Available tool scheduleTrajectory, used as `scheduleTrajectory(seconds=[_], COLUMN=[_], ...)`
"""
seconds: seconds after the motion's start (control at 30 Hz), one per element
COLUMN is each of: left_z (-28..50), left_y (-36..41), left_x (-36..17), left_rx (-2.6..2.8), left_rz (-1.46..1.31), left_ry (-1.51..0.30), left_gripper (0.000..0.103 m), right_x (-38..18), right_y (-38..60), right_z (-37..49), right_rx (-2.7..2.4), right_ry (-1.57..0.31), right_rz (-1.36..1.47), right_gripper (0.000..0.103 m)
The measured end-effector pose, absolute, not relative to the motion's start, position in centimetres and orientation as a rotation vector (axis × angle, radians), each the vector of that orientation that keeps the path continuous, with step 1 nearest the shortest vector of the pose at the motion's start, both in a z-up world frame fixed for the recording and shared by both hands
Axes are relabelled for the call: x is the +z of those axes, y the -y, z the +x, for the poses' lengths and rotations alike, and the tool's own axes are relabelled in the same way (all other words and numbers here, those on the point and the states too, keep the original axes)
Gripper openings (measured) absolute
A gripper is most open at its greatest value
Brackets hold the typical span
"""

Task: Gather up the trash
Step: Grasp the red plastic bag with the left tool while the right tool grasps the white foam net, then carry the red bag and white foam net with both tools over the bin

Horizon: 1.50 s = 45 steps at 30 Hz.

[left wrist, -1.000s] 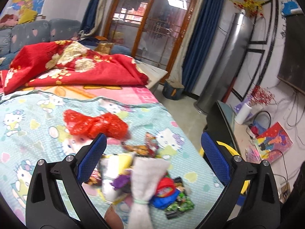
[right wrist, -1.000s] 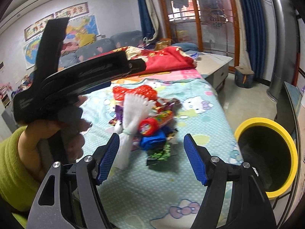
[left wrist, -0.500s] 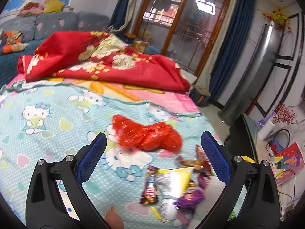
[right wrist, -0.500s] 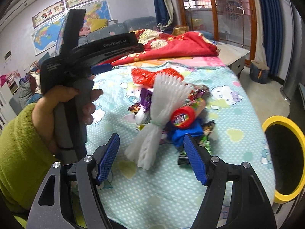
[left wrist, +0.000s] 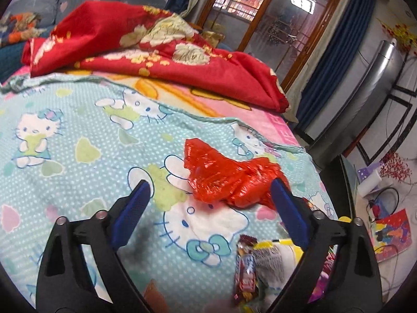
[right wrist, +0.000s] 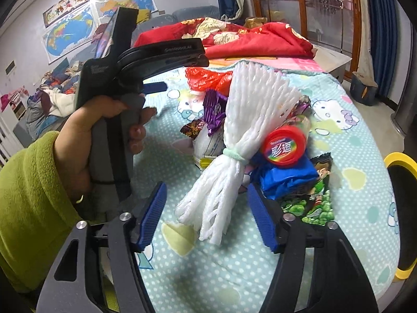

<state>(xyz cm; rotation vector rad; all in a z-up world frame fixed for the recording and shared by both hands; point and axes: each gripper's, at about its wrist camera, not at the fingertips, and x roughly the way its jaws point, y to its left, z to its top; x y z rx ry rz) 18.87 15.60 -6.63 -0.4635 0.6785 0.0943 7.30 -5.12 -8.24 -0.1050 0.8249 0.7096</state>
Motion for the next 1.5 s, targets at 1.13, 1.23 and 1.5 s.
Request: scheduleTrajectory(seconds=[1.13, 1.23, 1.5], left_z=[16.2, 15.7, 14.5], left_y=[-13.7, -12.9, -11.0], left_x=[-2.4, -1.3, 1.0], left_rx=[-0.013, -0.029, -0.079], left_rz=[-0.517, -0.494, -0.47], left_ry=[-0.546, -0.523, -0.491], left_gripper=[0.004, 0.004, 0.004], right_x=[-6.0, -5.5, -4.3], right_y=[6.5, 7.1, 9.0], right_z=[4.6, 4.6, 4.6], right_rx=[0.783, 0.775, 0.739], right_ry=[-0.695, -0.681, -0.65], right_rz=[-0.157, -0.144, -0.104], right_gripper=[0.021, 0.021, 0.021])
